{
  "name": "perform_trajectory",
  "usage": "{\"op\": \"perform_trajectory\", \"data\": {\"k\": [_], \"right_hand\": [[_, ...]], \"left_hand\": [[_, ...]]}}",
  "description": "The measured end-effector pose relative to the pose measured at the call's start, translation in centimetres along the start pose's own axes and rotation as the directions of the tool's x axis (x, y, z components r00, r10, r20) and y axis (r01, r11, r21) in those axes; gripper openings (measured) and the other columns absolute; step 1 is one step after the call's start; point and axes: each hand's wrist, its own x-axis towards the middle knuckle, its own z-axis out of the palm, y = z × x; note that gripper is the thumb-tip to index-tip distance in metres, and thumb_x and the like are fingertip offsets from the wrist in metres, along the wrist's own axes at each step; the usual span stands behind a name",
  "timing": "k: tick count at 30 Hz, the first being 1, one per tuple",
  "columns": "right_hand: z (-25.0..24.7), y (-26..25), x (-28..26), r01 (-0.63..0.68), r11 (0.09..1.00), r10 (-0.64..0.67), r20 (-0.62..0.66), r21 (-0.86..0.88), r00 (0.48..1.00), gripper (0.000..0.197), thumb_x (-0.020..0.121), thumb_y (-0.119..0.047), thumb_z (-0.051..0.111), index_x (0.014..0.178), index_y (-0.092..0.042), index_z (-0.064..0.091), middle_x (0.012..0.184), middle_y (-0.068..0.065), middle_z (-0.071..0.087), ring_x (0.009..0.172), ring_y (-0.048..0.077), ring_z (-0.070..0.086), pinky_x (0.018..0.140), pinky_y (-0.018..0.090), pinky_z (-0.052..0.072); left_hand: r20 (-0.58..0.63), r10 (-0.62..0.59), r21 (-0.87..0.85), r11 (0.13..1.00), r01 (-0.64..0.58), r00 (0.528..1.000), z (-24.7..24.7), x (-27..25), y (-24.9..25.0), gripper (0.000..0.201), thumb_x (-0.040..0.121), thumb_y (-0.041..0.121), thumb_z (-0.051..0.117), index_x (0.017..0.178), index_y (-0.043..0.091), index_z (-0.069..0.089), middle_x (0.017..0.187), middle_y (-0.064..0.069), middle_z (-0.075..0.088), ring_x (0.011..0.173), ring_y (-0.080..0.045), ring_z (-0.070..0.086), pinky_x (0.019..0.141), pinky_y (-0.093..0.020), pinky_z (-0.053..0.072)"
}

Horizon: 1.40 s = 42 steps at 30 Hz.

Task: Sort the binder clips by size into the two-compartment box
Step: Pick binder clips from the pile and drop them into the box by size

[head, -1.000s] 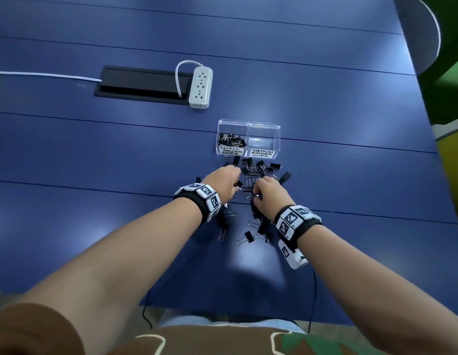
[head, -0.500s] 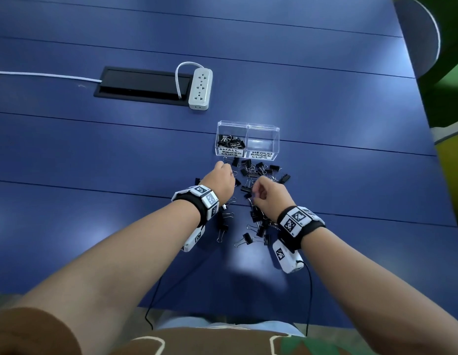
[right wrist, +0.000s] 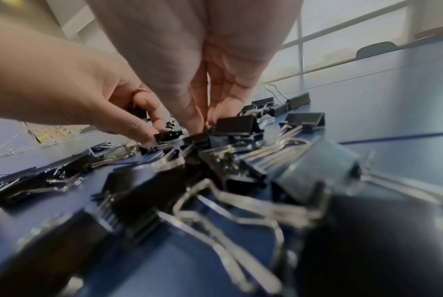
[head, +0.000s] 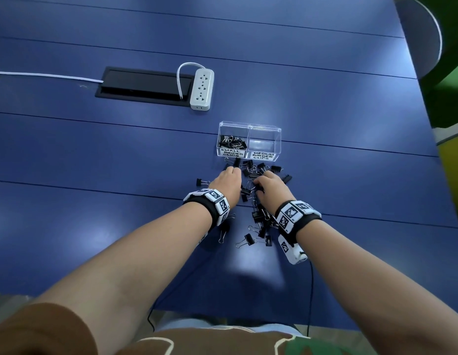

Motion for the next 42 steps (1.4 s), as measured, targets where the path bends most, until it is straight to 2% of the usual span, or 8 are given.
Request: {"op": "perform_trajectory", "data": {"k": [5, 7, 10, 14, 23, 31, 37, 42], "right_hand": [[-0.4, -0.1, -0.5, -0.016, 0.997, 0.021, -0.064, 0.077, 0.998, 0.009, 0.081, -0.007, 0.057, 0.089, -0.008, 0.054, 0.096, 0.007, 0.054, 0.084, 0.023, 0.052, 0.08, 0.035, 0.049], [-0.3, -0.5, -1.0, 0.008, 0.994, 0.001, -0.083, 0.113, 0.997, 0.006, 0.079, -0.006, 0.057, 0.083, -0.008, 0.053, 0.086, 0.002, 0.052, 0.075, 0.02, 0.049, 0.073, 0.033, 0.047], [0.6, -1.4, -1.6, 0.109, 0.988, -0.102, -0.07, 0.105, 0.992, 0.006, 0.076, -0.007, 0.059, 0.079, -0.008, 0.053, 0.084, 0.002, 0.053, 0.075, 0.019, 0.047, 0.07, 0.029, 0.043], [1.7, -1.7, -1.7, 0.142, 0.987, -0.137, -0.059, 0.082, 0.989, 0.007, 0.075, -0.004, 0.058, 0.079, -0.006, 0.053, 0.088, 0.01, 0.055, 0.084, 0.024, 0.047, 0.073, 0.03, 0.042], [1.4, -2.6, -1.0, 0.131, 0.991, -0.129, 0.038, -0.031, 0.991, 0.008, 0.078, -0.013, 0.058, 0.085, -0.01, 0.057, 0.09, 0.006, 0.059, 0.09, 0.022, 0.043, 0.083, 0.031, 0.044], [-4.3, -4.1, 2.6, -0.09, 0.884, 0.178, -0.153, 0.458, 0.972, 0.017, 0.074, -0.014, 0.067, 0.069, -0.021, 0.052, 0.073, -0.002, 0.06, 0.065, 0.014, 0.053, 0.064, 0.026, 0.049], [-7.2, -6.6, 7.5, -0.054, 0.952, 0.121, -0.21, 0.301, 0.97, 0.009, 0.072, -0.014, 0.062, 0.075, -0.017, 0.054, 0.063, -0.007, 0.053, 0.065, 0.017, 0.052, 0.064, 0.027, 0.044], [-6.1, -7.4, 9.5, 0.027, 0.997, -0.018, -0.13, 0.066, 0.991, 0.014, 0.077, -0.015, 0.063, 0.09, -0.011, 0.06, 0.098, 0.011, 0.065, 0.088, 0.028, 0.059, 0.077, 0.03, 0.046]], "left_hand": [[-0.02, 0.035, 0.019, 0.999, -0.034, 0.999, -0.1, 0.0, -0.3, 0.023, 0.09, 0.012, 0.059, 0.108, 0.006, 0.046, 0.118, -0.012, 0.05, 0.111, -0.03, 0.05, 0.091, -0.041, 0.048], [-0.015, 0.03, -0.001, 1.0, -0.03, 0.999, -0.1, -0.2, -0.3, 0.019, 0.089, 0.005, 0.056, 0.104, 0.007, 0.045, 0.115, -0.012, 0.049, 0.104, -0.031, 0.053, 0.082, -0.043, 0.049], [-0.015, 0.021, -0.023, 0.999, -0.022, 1.0, -0.3, -0.4, -0.2, 0.018, 0.088, -0.004, 0.05, 0.102, 0.006, 0.043, 0.112, -0.013, 0.045, 0.081, -0.033, 0.053, 0.065, -0.041, 0.04], [-0.058, -0.012, -0.188, 0.982, 0.001, 0.998, -1.7, -0.2, -0.7, 0.011, 0.089, 0.0, 0.048, 0.094, 0.006, 0.041, 0.111, -0.014, 0.044, 0.069, -0.026, 0.041, 0.066, -0.04, 0.041], [-0.247, -0.041, -0.279, 0.96, -0.031, 0.968, -7.2, 3.1, -0.3, 0.014, 0.091, 0.001, 0.044, 0.085, 0.012, 0.037, 0.095, -0.005, 0.042, 0.078, -0.023, 0.044, 0.076, -0.037, 0.043], [-0.156, -0.125, -0.269, 0.96, 0.079, 0.98, -9.0, 6.2, -0.4, 0.014, 0.087, 0.001, 0.05, 0.097, 0.01, 0.046, 0.101, -0.013, 0.058, 0.085, -0.027, 0.052, 0.072, -0.032, 0.04], [-0.134, -0.112, -0.289, 0.955, 0.069, 0.985, -8.5, 4.3, -1.2, 0.041, 0.086, -0.002, 0.048, 0.127, 0.007, 0.044, 0.131, -0.013, 0.049, 0.114, -0.028, 0.053, 0.097, -0.035, 0.043], [-0.163, -0.117, -0.342, 0.938, 0.055, 0.98, -7.5, 1.1, -2.2, 0.038, 0.087, -0.004, 0.045, 0.123, 0.008, 0.049, 0.131, -0.012, 0.047, 0.113, -0.027, 0.054, 0.098, -0.038, 0.046]]}}
